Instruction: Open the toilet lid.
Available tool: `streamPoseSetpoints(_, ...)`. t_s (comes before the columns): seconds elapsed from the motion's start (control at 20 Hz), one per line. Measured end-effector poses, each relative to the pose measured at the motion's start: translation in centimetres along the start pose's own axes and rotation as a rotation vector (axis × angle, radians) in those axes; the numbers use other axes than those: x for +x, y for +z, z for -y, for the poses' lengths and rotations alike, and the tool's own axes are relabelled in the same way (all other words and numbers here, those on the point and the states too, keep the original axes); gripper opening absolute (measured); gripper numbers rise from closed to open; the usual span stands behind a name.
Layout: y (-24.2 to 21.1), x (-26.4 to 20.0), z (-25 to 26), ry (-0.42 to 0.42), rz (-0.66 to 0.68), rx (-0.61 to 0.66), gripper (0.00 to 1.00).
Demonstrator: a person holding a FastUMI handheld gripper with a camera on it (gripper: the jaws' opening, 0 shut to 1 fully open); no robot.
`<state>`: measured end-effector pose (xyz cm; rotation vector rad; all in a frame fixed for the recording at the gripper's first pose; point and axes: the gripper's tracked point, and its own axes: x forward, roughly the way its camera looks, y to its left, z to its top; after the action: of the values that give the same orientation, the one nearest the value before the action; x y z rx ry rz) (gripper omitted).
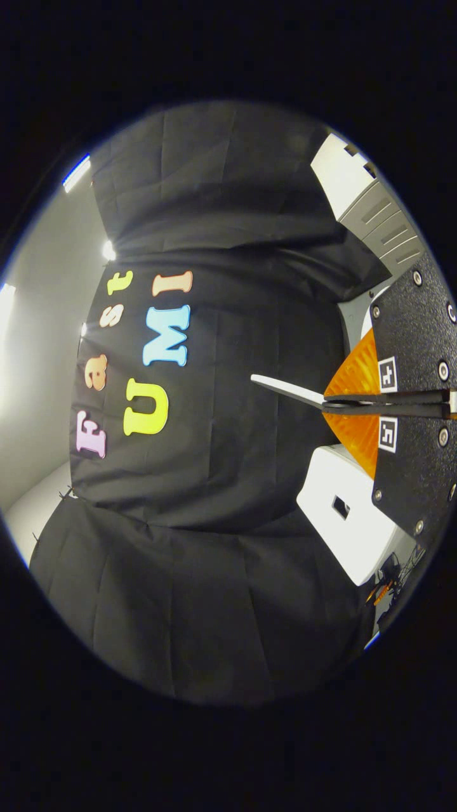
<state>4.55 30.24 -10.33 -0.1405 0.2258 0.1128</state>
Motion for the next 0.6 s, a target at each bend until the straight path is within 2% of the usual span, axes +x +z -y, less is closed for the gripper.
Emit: streamPoseSetpoints(0.6, 1.7, 0.8, -9.2, 0.100, 0.002, -0.027, 0.00)
